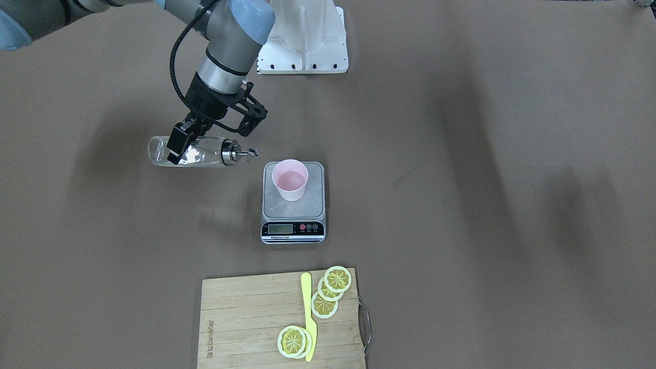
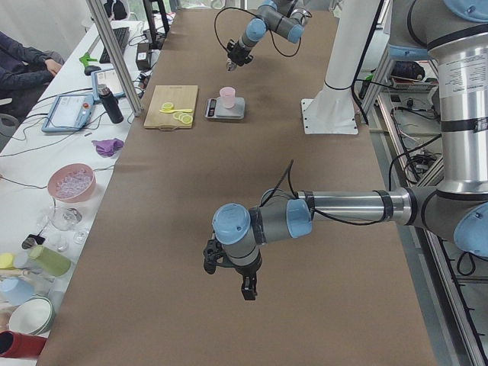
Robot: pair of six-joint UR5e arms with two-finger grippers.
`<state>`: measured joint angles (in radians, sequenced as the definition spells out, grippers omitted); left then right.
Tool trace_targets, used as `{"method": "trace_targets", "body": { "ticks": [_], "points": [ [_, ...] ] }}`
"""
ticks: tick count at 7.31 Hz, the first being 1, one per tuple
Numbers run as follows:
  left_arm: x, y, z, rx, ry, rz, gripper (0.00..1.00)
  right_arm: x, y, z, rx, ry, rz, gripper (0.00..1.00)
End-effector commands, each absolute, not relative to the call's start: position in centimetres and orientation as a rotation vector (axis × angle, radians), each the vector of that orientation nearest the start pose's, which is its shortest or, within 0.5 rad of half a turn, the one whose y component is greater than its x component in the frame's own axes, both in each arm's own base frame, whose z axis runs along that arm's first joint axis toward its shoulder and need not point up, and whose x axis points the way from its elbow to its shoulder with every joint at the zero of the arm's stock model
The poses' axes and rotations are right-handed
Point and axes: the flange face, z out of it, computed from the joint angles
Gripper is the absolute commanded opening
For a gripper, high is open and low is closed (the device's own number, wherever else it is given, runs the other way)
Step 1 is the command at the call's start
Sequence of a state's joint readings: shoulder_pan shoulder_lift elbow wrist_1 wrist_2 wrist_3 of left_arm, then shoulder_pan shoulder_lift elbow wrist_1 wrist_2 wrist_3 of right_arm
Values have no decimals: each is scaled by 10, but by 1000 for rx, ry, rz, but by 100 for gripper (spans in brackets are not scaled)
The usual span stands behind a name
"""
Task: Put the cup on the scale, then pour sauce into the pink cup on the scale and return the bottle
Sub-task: 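Bring the dispenser spout over the pink cup with the right gripper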
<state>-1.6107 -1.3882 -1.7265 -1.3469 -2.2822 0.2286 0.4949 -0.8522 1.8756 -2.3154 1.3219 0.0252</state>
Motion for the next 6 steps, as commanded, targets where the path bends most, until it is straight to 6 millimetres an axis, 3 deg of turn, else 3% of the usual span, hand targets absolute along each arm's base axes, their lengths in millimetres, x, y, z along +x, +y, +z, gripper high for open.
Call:
{"method": "trace_targets", "body": {
  "ticks": [1,4,6],
  "points": [
    [-84,-389,692,-150,734,88,99,-465,-420,202,342,113,-1027,0],
    [-83,-388,697,-159,735,88,99,-491,-426,198,309,149,-1041,0],
    [-83,-388,699,-163,736,86,99,-515,-438,183,272,176,-1044,0]
  ]
}}
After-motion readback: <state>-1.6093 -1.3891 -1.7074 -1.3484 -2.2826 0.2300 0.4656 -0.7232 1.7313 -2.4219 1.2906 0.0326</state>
